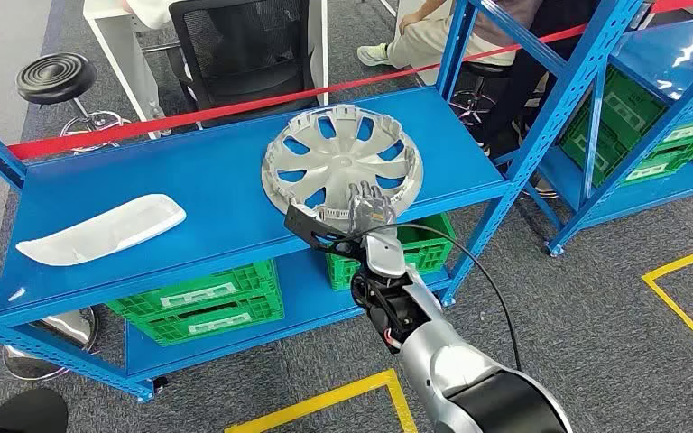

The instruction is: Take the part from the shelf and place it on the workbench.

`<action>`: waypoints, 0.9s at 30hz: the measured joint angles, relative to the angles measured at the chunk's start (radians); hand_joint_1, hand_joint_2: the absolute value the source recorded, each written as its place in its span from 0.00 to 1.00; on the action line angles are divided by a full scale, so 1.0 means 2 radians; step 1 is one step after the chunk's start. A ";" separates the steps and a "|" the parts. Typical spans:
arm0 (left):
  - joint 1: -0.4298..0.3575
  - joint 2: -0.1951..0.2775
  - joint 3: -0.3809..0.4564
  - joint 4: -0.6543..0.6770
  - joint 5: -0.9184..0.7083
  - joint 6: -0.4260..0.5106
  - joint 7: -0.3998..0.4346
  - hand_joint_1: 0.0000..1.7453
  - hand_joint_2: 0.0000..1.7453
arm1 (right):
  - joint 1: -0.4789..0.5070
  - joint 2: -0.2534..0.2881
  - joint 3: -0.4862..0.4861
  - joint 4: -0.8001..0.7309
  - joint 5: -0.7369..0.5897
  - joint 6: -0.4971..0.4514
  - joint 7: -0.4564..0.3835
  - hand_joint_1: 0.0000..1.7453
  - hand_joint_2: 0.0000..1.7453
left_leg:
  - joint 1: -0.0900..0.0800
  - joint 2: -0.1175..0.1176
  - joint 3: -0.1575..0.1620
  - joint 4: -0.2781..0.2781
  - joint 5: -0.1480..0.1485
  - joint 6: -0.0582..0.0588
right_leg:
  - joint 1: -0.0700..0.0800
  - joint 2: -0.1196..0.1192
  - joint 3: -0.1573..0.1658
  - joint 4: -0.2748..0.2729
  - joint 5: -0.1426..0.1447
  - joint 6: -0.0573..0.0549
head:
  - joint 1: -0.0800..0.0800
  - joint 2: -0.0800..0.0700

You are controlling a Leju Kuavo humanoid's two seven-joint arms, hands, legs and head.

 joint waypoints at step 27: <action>0.000 0.000 0.000 0.000 0.006 0.001 0.013 0.00 0.00 | -0.009 0.002 0.000 0.000 0.000 0.006 0.001 0.00 1.00 | 0.000 0.000 0.000 0.000 0.000 0.000 | 0.000 0.000 0.000 0.000 0.000 0.000 | 0.000 0.000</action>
